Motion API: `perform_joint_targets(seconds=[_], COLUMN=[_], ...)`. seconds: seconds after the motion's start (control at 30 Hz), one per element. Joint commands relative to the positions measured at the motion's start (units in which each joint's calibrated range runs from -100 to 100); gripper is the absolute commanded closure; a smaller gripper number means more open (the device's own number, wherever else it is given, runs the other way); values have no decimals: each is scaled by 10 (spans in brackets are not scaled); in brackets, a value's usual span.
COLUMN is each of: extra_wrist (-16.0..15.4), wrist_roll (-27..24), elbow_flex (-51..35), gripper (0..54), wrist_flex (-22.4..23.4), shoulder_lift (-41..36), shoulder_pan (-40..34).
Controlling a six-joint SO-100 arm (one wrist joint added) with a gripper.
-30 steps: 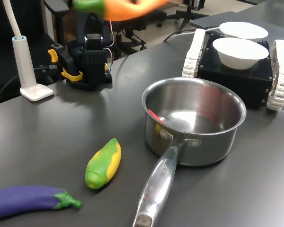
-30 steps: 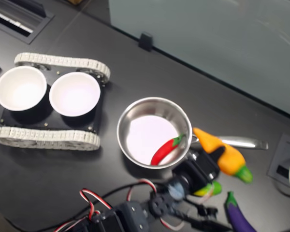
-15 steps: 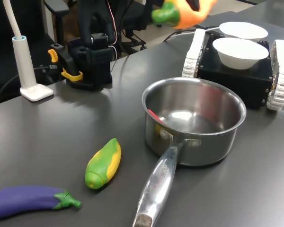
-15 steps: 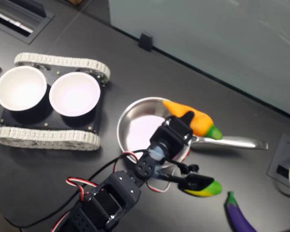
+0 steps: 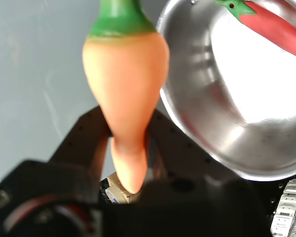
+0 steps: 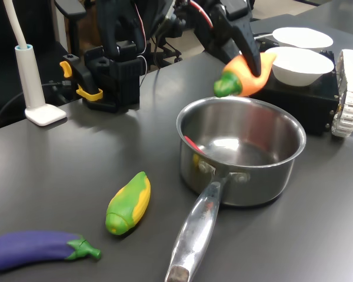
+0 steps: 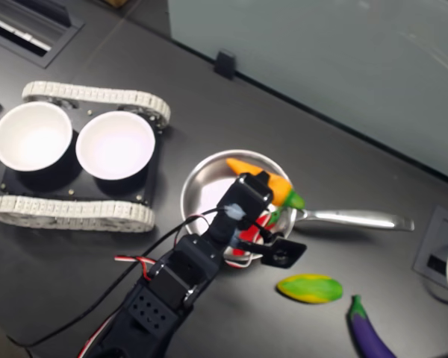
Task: Pick up the carrot and place them in the pan
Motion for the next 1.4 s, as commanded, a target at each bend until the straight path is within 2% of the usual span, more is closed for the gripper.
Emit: perform_joint_targets(seconds=[0.0,0.3,0.63,1.07,1.37], extra_wrist=[19,37,38,37,35], wrist_roll=[-5,-15,-16,3,5], elbow_flex=[23,132,189,199,167], gripper=[536,536,530,325,250], wrist_flex=[-43,-61,-56,12,80], shoulder_lift=[-40,-74,-97,-154,-194], shoulder_pan=[-44,-110,-104,-105,-106])
